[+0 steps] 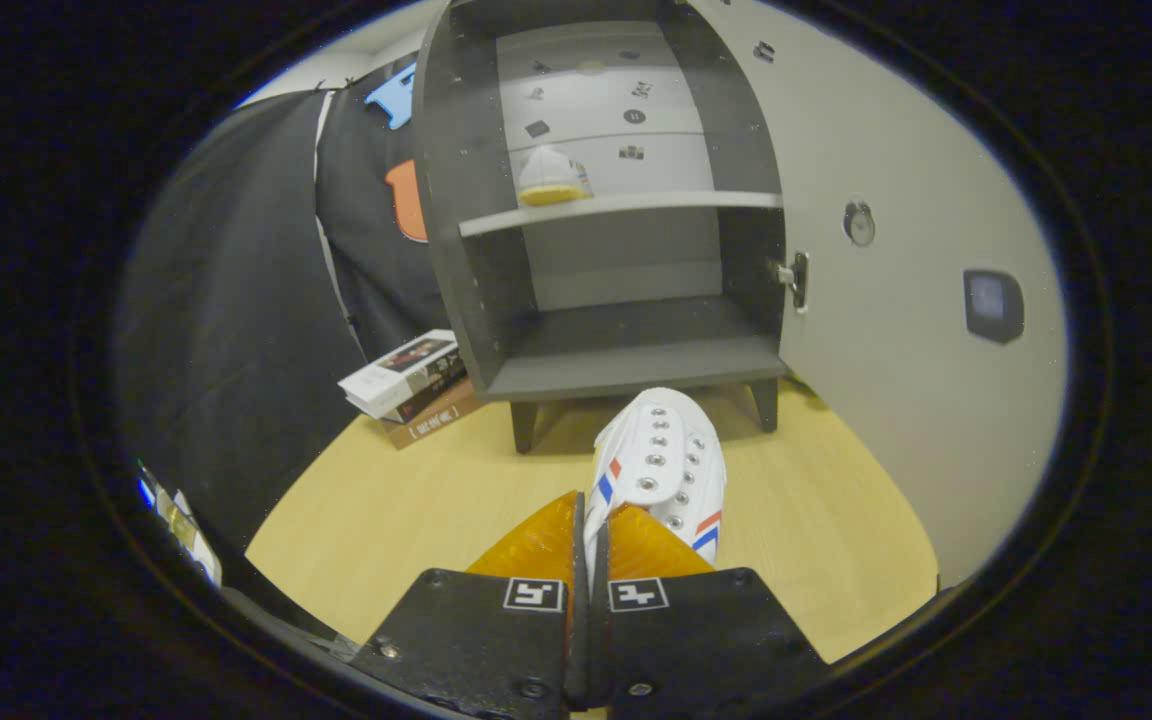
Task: Open the shoe cabinet door, grab the shoes and put them into the shoe cabinet, then close the shoe cabinet door.
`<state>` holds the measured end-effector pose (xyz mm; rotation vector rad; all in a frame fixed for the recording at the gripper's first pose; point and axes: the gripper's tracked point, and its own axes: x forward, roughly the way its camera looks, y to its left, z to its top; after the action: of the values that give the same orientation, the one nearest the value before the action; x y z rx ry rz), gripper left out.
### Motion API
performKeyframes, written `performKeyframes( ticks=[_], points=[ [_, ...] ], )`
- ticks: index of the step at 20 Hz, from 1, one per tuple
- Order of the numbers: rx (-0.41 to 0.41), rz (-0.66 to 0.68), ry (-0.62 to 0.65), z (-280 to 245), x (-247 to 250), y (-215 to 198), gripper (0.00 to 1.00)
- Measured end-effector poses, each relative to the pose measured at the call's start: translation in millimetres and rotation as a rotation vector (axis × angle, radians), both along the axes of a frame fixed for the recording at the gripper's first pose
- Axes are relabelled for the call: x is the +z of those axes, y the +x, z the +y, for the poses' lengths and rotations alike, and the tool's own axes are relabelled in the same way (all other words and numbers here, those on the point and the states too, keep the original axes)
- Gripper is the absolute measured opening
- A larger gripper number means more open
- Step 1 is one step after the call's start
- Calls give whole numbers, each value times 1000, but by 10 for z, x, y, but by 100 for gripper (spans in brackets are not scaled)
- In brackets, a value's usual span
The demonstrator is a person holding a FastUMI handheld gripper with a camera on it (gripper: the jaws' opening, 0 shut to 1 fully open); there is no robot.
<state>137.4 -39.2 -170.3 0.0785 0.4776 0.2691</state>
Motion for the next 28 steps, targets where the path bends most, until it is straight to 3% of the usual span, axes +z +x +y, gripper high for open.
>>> performKeyframes(
  ticks=[9,17,23,28],
  points=[
    [0,-156,-118,-156,1519,335,3],
    [-30,-249,-114,-180,2312,1007,4],
    [-22,-260,-96,0,2602,1796,3],
    [-15,-215,-103,146,2496,2519,3]
  ],
)
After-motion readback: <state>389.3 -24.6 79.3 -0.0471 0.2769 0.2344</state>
